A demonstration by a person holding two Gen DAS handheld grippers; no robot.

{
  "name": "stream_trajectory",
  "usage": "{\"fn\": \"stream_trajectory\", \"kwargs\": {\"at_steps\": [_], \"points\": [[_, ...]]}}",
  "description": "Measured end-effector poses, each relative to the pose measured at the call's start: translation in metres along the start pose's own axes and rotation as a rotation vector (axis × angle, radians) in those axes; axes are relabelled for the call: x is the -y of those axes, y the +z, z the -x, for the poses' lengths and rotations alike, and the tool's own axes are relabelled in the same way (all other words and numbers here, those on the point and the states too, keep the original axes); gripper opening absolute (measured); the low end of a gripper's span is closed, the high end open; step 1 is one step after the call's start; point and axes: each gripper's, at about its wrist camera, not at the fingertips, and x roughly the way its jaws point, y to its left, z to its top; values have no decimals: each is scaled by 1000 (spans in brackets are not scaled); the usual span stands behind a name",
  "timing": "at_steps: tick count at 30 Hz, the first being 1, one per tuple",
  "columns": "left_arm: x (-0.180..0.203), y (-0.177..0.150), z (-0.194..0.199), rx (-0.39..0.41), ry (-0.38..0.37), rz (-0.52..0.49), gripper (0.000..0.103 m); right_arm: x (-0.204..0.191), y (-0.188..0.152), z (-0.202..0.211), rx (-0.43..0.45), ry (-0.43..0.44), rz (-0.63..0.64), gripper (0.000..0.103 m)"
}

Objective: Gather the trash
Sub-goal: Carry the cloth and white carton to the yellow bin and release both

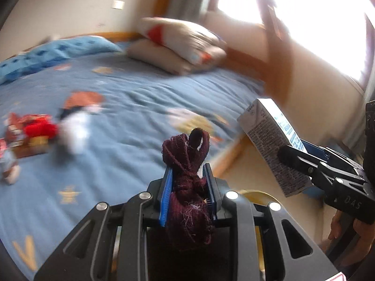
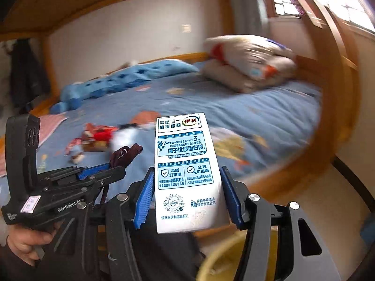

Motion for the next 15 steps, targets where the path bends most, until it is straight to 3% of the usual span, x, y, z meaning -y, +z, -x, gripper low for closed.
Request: {"fn": "stream_trajectory", "kwargs": {"at_steps": [7,11,12,14,15], "points": [[81,-22,-47,-130,-162,-118,26,82,-61,36,-103,-163,-121,54],[116,-38,-71,-205,-233,-170,27,113,-87,41,-180,-192,-165,56],[124,-42,-78,-239,-268,-185,32,119,-92,40,-203,-185,-170,57],[134,-50,-96,-305,-287,-186,70,128,-101,39,-227,-212,-178,81],[135,-52,-102,-327,-291,-185,98,132,-104,40,-229,-227,-181,81]]}}
